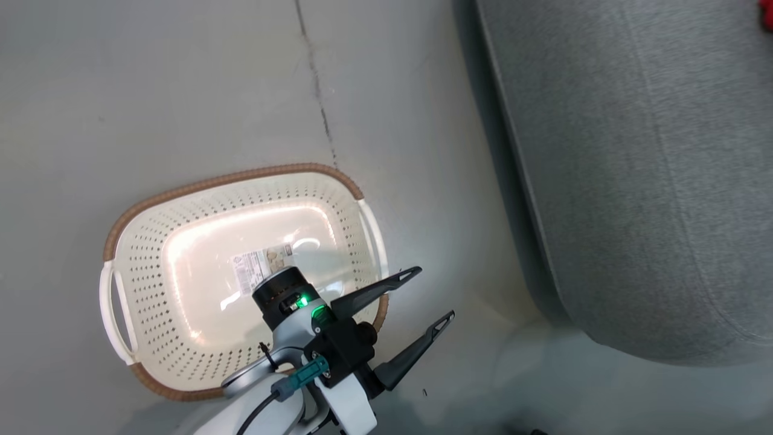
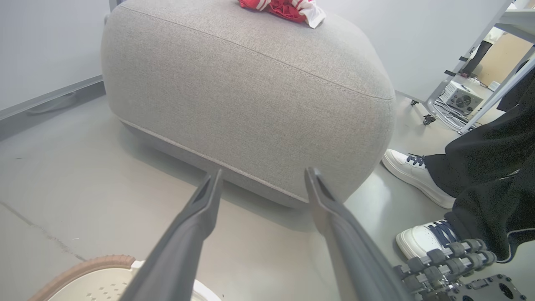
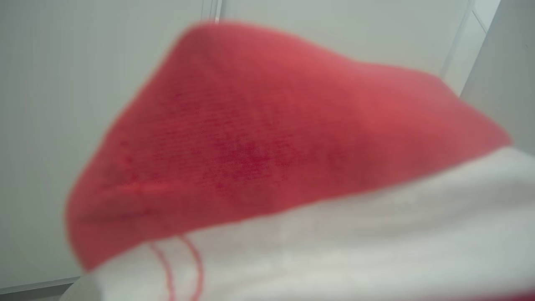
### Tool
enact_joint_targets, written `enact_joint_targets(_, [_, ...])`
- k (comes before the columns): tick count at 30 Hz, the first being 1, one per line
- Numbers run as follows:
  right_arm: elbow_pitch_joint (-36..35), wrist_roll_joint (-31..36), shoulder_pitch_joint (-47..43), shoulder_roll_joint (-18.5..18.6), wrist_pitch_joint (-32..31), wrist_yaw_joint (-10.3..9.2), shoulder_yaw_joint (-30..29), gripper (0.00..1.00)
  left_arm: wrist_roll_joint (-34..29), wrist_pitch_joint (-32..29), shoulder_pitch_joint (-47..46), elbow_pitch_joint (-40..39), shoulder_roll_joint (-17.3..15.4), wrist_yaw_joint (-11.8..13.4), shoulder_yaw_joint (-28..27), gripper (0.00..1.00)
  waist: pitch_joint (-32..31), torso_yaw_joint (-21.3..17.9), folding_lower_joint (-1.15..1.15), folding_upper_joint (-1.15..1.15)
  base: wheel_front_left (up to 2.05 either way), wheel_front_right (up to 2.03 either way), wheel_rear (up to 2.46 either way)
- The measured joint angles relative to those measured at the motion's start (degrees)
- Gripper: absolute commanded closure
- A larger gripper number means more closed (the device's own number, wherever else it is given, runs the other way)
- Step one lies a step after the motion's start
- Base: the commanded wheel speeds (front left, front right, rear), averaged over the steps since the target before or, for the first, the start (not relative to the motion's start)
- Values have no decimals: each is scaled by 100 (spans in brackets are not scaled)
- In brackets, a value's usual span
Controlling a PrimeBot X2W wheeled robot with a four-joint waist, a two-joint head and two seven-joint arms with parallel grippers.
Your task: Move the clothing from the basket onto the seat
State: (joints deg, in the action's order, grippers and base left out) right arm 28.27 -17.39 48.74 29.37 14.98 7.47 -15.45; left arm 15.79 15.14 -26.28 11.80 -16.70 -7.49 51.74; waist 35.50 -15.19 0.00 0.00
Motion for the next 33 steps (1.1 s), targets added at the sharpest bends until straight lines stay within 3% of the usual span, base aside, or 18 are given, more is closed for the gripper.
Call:
enact_joint_targets(8, [1975, 158, 953, 276, -12, 2, -74, 100, -68, 0, -165, -182, 27, 0, -276, 0, 451, 283, 0, 0, 0, 0, 0])
enact_joint_targets(16, [3439, 314, 1781, 504, -198, 2, -24, 100, -196, 0, -122, -302, 3, 0, -419, 0, 928, 657, 0, 0, 0, 0, 0])
enact_joint_targets(24, [4075, 323, 2068, 383, -647, 1, 352, 100, -204, 0, -132, -308, 90, 0, -457, 0, 1066, 802, 0, 0, 0, 0, 0])
enact_joint_targets(33, [4272, 180, 2097, 382, -538, -1, 598, 100, -203, 0, -149, -312, 130, 0, -489, 0, 920, 784, 0, 0, 0, 0, 0])
